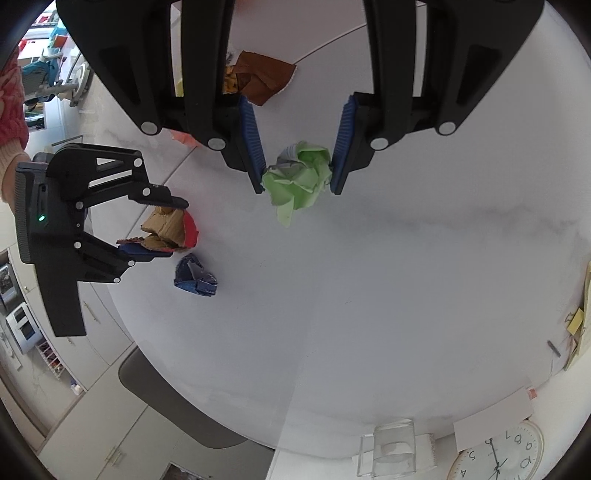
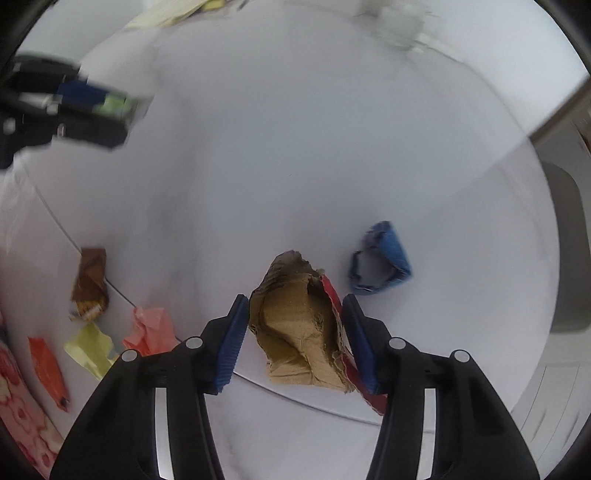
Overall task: Collect trash
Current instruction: 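Grasp the brown crumpled paper with the right tool while the left tool lifts the green paper, then carry both papers over the bin and open both tools to drop them, then bring both open tools back over the table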
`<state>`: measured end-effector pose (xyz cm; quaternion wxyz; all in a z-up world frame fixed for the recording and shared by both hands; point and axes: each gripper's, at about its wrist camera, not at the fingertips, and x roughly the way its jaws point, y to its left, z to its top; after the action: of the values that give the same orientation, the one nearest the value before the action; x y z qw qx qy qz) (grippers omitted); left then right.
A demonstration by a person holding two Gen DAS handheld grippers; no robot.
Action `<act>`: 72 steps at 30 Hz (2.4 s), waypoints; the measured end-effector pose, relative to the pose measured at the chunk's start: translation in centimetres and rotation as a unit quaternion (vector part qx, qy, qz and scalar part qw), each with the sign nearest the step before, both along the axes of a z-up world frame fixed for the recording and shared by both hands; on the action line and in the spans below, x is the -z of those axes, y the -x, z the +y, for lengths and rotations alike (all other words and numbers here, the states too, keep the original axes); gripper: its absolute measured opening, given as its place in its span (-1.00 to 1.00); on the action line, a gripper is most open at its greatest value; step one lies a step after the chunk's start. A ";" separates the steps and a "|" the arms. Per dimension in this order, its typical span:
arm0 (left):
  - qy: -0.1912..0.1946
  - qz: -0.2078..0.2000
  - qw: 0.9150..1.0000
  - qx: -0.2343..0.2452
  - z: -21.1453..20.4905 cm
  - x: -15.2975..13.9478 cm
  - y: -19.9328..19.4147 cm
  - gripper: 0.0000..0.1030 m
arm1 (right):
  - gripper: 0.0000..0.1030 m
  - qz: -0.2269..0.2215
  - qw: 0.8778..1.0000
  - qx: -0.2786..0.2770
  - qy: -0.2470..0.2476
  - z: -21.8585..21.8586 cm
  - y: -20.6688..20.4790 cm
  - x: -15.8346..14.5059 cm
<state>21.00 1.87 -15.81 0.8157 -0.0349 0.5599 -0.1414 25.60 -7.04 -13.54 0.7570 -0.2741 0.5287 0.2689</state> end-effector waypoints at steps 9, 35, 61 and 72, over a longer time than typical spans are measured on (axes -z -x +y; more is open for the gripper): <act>0.025 -0.039 0.996 0.080 -3.1 -4.3 5.0 -0.32 | 0.03 -0.064 0.982 0.162 -0.068 -3.7 8.6 -6.9; 0.017 0.078 0.905 0.418 -27.7 5.7 28.9 0.03 | 0.03 -0.068 0.829 0.526 -0.177 -21.8 43.5 -4.7; -0.035 -0.039 0.988 0.146 -8.9 -6.2 28.2 0.81 | 0.95 -0.033 0.875 0.443 -0.191 -16.4 39.1 -0.8; -0.030 -0.040 0.994 0.097 -0.8 -5.7 23.1 0.84 | 0.95 -0.074 0.884 0.413 -0.208 -8.6 32.0 -4.7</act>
<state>-2.07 1.05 -10.07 0.8203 0.0495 0.5319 -0.2045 -6.36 -15.64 -8.86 0.8763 0.1136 0.4679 0.0150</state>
